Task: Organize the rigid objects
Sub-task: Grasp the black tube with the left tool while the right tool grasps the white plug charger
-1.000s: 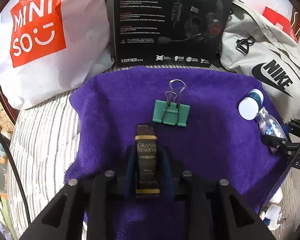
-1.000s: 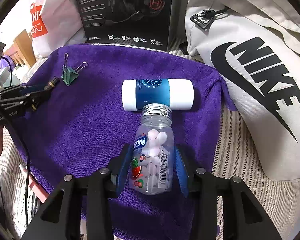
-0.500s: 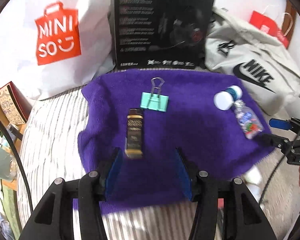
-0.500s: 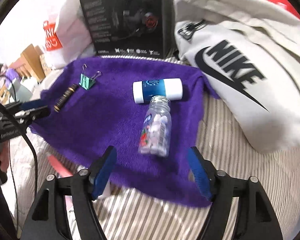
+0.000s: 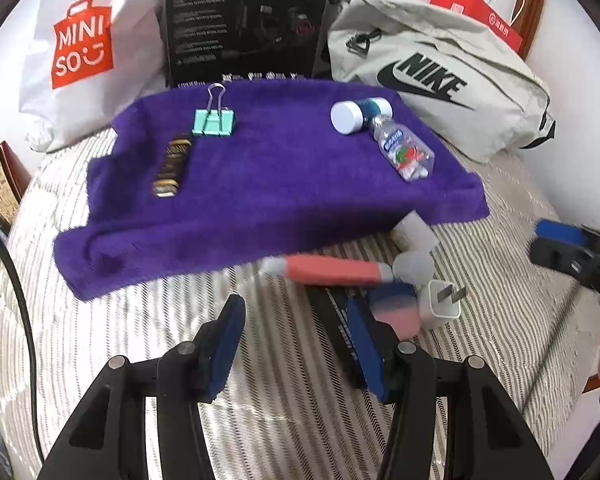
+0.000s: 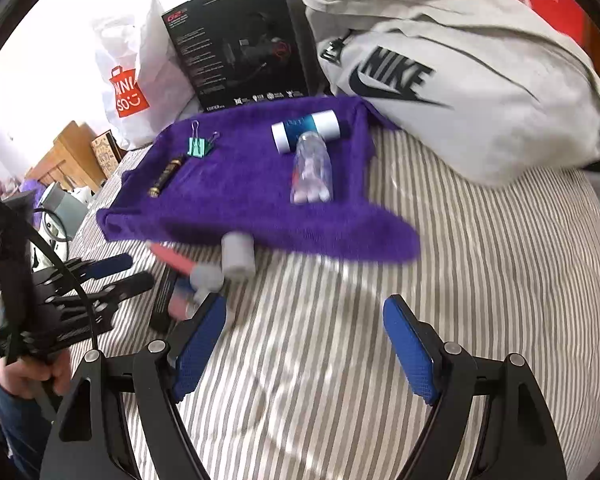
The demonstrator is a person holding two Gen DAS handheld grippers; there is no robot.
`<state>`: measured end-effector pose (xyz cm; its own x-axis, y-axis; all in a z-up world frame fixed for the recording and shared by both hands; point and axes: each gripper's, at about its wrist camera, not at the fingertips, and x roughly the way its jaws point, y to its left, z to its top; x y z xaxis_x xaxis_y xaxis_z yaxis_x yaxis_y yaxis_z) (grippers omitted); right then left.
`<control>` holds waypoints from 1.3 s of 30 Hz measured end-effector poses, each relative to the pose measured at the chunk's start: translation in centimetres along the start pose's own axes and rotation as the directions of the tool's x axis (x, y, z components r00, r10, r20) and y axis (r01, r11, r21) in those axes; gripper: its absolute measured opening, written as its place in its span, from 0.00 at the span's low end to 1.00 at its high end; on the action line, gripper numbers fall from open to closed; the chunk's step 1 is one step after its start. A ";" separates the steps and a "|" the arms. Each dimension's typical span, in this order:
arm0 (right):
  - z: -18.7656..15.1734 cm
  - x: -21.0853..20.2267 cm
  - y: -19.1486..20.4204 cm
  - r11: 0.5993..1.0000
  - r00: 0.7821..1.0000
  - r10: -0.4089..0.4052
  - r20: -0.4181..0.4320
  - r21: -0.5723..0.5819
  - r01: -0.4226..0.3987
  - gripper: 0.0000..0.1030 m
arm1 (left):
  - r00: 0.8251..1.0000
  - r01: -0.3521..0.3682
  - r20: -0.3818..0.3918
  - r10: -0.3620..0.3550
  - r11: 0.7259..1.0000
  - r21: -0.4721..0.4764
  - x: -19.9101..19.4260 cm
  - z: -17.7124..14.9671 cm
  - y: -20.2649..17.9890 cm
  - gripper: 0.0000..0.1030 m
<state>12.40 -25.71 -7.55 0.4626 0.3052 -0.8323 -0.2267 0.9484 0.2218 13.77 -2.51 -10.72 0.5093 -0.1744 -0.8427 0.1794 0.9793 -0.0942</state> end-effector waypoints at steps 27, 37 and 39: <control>-3.4 3.0 4.0 0.988 0.996 0.089 -0.026 -0.124 -0.092 0.78 | 1.000 -0.025 0.004 0.025 0.988 0.152 1.4 -1.5 -2.2 0.20; -2.4 6.8 6.1 0.951 0.995 0.077 -0.066 -0.296 -0.093 0.54 | 1.000 -0.029 -0.005 0.030 0.997 0.077 0.4 -2.5 1.1 0.20; -2.3 7.1 6.6 0.939 0.997 0.066 -0.048 -0.334 -0.078 0.54 | 1.000 -0.005 0.002 0.005 0.999 0.047 0.4 -2.6 1.6 0.20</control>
<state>12.25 -17.50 -13.17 0.4050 0.3624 -0.8394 -0.5355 0.8382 0.1035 12.08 -0.71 -12.53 0.5123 -0.1701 -0.8418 0.2161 0.9742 -0.0653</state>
